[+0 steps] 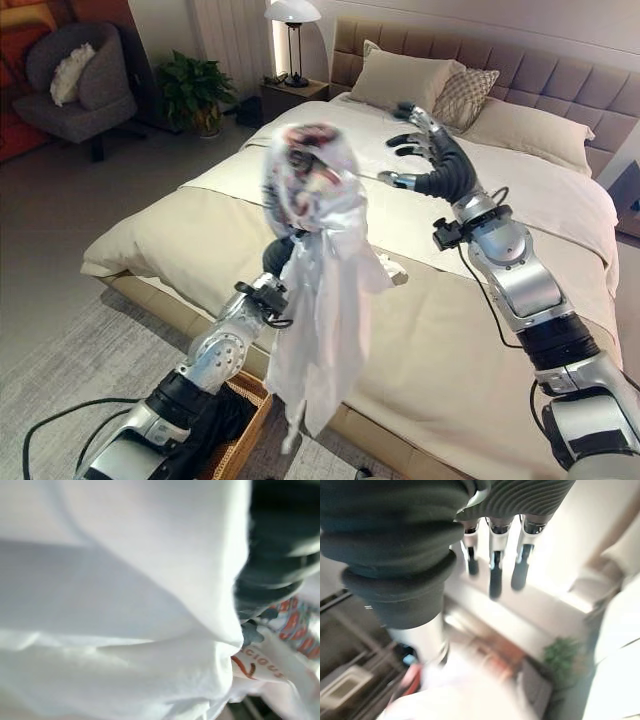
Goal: Pick up clothes into the bucket
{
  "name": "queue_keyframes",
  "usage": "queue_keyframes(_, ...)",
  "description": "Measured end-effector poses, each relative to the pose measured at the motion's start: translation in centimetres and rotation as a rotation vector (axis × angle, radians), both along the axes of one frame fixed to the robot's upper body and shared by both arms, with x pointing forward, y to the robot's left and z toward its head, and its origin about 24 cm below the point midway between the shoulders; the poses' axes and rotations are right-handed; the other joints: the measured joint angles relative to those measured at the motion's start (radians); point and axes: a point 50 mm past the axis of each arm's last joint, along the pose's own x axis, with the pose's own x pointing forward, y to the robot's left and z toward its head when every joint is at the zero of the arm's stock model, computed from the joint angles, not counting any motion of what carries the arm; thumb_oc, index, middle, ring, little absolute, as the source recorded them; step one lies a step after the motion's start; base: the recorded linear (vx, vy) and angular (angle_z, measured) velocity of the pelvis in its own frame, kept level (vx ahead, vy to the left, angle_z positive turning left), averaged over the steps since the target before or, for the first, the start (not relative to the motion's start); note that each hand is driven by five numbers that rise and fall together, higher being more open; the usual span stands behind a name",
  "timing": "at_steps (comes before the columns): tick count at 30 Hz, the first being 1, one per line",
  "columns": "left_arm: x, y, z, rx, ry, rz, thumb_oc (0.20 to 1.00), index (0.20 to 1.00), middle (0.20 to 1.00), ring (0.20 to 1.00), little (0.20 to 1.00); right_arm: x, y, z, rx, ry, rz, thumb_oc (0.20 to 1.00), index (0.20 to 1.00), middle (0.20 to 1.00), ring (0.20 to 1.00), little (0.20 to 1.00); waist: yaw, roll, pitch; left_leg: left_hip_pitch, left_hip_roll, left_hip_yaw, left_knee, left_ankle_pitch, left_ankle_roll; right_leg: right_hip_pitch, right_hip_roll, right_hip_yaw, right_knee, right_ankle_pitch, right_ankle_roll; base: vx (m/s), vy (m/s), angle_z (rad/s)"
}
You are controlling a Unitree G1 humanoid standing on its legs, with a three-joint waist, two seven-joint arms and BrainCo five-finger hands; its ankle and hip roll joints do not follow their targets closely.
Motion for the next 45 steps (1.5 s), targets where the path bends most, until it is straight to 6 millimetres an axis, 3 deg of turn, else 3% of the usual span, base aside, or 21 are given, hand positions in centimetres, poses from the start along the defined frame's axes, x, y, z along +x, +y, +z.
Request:
queue_keyframes(5, -0.4, 6.8, -0.1, 0.1, -0.04, 0.245, 0.2, 0.2, 0.2, 0.2, 0.2, -1.7, -3.5, -4.2, 0.078, 0.104, -0.155, 1.0, 1.0, 1.0, 1.0, 1.0, 0.017, 0.018, 0.011, 0.0, 0.002, -0.008, -0.001, 0.0, 0.0, 0.009, 0.003, -0.009, -0.015, 0.0, 0.0, 0.01, -0.003, 0.04)
queue_keyframes(7, -1.4, 11.4, -0.7, 0.199, -0.042, 0.432, 0.2, 0.2, 0.2, 0.2, 0.2, -3.1, -5.6, -6.9, 0.119, 0.167, -0.263, 1.0, 1.0, 1.0, 1.0, 1.0, 0.022, 0.028, 0.018, 0.0, 0.002, -0.014, -0.001, -0.001, -0.001, 0.016, 0.004, -0.013, -0.021, 0.0, -0.001, 0.02, 0.002, 0.06)
queue_keyframes(8, -1.6, 12.3, -0.9, 0.211, -0.033, 0.475, 0.2, 0.2, 0.2, 0.2, 0.2, -3.3, -6.0, -7.6, 0.124, 0.189, -0.289, 1.0, 1.0, 1.0, 1.0, 1.0, 0.022, 0.033, 0.021, -0.001, 0.002, -0.014, -0.001, -0.002, -0.002, 0.016, 0.004, -0.013, -0.021, 0.0, -0.001, 0.01, -0.003, 0.06)
queue_keyframes(9, -2.4, 14.5, -1.0, 0.294, -0.038, 0.58, 0.2, 0.2, 0.2, 0.2, 0.2, -4.0, -7.0, -9.4, 0.137, 0.227, -0.362, 1.0, 1.0, 1.0, 1.0, 1.0, 0.031, 0.039, 0.025, -0.002, 0.002, -0.017, -0.001, -0.002, -0.002, 0.017, 0.004, -0.014, -0.021, -0.001, -0.002, 0.01, 0.001, 0.04)
queue_keyframes(11, -3.5, 16.7, -1.4, 0.377, -0.024, 0.705, 0.2, 0.2, 0.2, 0.2, 0.2, -5.3, -8.1, -12.3, 0.151, 0.308, -0.463, 1.0, 1.0, 1.0, 1.0, 1.0, 0.033, 0.043, 0.027, -0.002, 0.002, -0.02, -0.001, -0.003, -0.004, 0.017, 0.004, -0.017, -0.021, -0.003, -0.004, 0.01, 0.005, 0.05)
queue_keyframes(12, -3.9, 17.4, -1.5, 0.417, -0.028, 0.746, 0.2, 0.2, 0.2, 0.2, 0.2, -5.8, -8.5, -13.5, 0.139, 0.344, -0.496, 1.0, 1.0, 1.0, 1.0, 1.0, 0.046, 0.045, 0.029, -0.004, 0.002, -0.023, -0.001, -0.003, -0.004, 0.017, 0.004, -0.021, -0.021, -0.003, -0.004, 0.0, 0.01, 0.06)
queue_keyframes(15, -5.4, 20.0, -2.0, 0.556, -0.006, 0.928, 0.2, 0.2, 0.2, 0.2, 0.2, -8.7, -9.1, -20.1, 0.199, 0.575, -0.623, 1.0, 1.0, 1.0, 1.0, 1.0, 0.049, 0.055, 0.033, -0.013, 0.002, -0.03, -0.001, -0.005, -0.007, 0.014, 0.002, -0.033, -0.021, -0.006, -0.008, -0.04, 0.013, 0.11)
queue_keyframes(19, -6.3, 22.4, -2.8, 0.7, 0.046, 1.068, 0.2, 0.2, 0.2, 0.2, 0.2, -12.1, -9.1, -25.0, 0.205, 0.744, -0.713, 1.0, 1.0, 1.0, 1.0, 1.0, 0.05, 0.068, 0.037, -0.039, 0.001, -0.038, 0.003, -0.003, -0.006, -0.01, 0.004, -0.04, -0.016, -0.007, -0.007, -0.09, 0.023, 0.08)
queue_keyframes(20, -6.7, 23.1, -3.4, 0.737, 0.08, 1.111, 0.2, 0.2, 0.2, 0.2, 0.2, -14.0, -9.5, -26.8, 0.168, 0.837, -0.749, 1.0, 1.0, 1.0, 1.0, 1.0, 0.048, 0.075, 0.043, -0.054, -0.001, -0.049, 0.01, -0.003, -0.006, -0.019, 0.002, -0.047, -0.008, -0.008, -0.006, -0.07, 0.027, 0.11)
queue_keyframes(24, -7.4, 24.3, -6.0, 0.752, 0.221, 1.168, 0.2, 0.2, 0.2, 0.2, 0.2, -18.1, -8.8, -30.5, 0.129, 1.047, -0.765, 1.0, 1.0, 1.0, 1.0, 1.0, 0.046, 0.068, 0.065, -0.085, 0.0, -0.058, 0.033, -0.003, -0.006, -0.042, 0.002, -0.055, 0.007, -0.01, -0.005, -0.06, 0.023, 0.06)
queue_keyframes(28, -7.5, 25.2, -5.8, 0.834, 0.216, 1.211, 0.2, 0.2, 0.2, 0.2, 0.2, -19.6, -7.8, -31.8, 0.058, 1.141, -0.698, 1.0, 1.0, 1.0, 1.0, 1.0, 0.043, 0.023, 0.125, -0.157, 0.002, -0.063, 0.093, -0.011, -0.017, -0.129, 0.008, -0.054, 0.088, -0.032, -0.013, -0.17, 0.018, 0.01)
queue_keyframes(30, -6.7, 26.6, -4.8, 0.901, 0.205, 1.25, 0.2, 0.2, 0.2, 0.2, 0.2, -18.7, -7.4, -31.7, 0.024, 1.134, -0.66, 1.0, 1.0, 1.0, 1.0, 1.0, 0.043, -0.003, 0.182, -0.236, 0.004, -0.063, 0.177, -0.028, -0.037, -0.214, 0.006, -0.046, 0.196, -0.063, -0.018, -0.23, 0.041, -0.02)
queue_keyframes(33, -5.6, 28.1, -2.8, 0.947, 0.168, 1.317, 0.2, 0.2, 0.2, 0.2, 0.2, -17.2, -7.2, -31.2, 0.016, 1.085, -0.65, 1.0, 1.0, 1.0, 1.0, 1.0, 0.044, -0.027, 0.254, -0.38, -0.004, -0.064, 0.328, -0.074, -0.032, -0.373, -0.011, -0.034, 0.379, -0.124, -0.032, -0.16, 0.046, 0.02)
queue_keyframes(37, -5.1, 29.1, -1.2, 1.004, 0.135, 1.394, 0.2, 0.2, 0.2, 0.2, 0.2, -16.5, -7.2, -30.7, 0.001, 1.039, -0.645, 1.0, 1.0, 1.0, 1.0, 1.0, 0.042, -0.024, 0.343, -0.549, -0.017, -0.082, 0.549, -0.173, -0.02, -0.538, -0.031, -0.017, 0.605, -0.223, -0.057, -0.12, 0.02, 0.1)
queue_keyframes(42, -3.9, 29.0, 0.1, 1.078, 0.084, 1.412, 0.2, 0.2, 0.2, 0.2, 0.2, -15.9, -7.2, -30.1, -0.015, 0.984, -0.649, 1.0, 1.0, 1.0, 1.0, 1.0, 0.02, -0.021, 0.387, -0.758, -0.035, -0.104, 0.753, -0.219, -0.023, -0.738, -0.041, -0.008, 0.823, -0.295, -0.076, -0.13, -0.006, 0.17)
queue_keyframes(45, -3.0, 28.8, 1.4, 1.064, 0.046, 1.43, 0.2, 0.2, 0.2, 0.2, 0.2, -14.2, -6.9, -29.2, 0.01, 0.922, -0.65, 1.0, 1.0, 1.0, 1.0, 1.0, 0.018, -0.023, 0.421, -0.88, -0.035, -0.118, 0.839, -0.236, -0.026, -0.857, -0.042, -0.009, 0.913, -0.317, -0.085, -0.05, -0.017, 0.09)
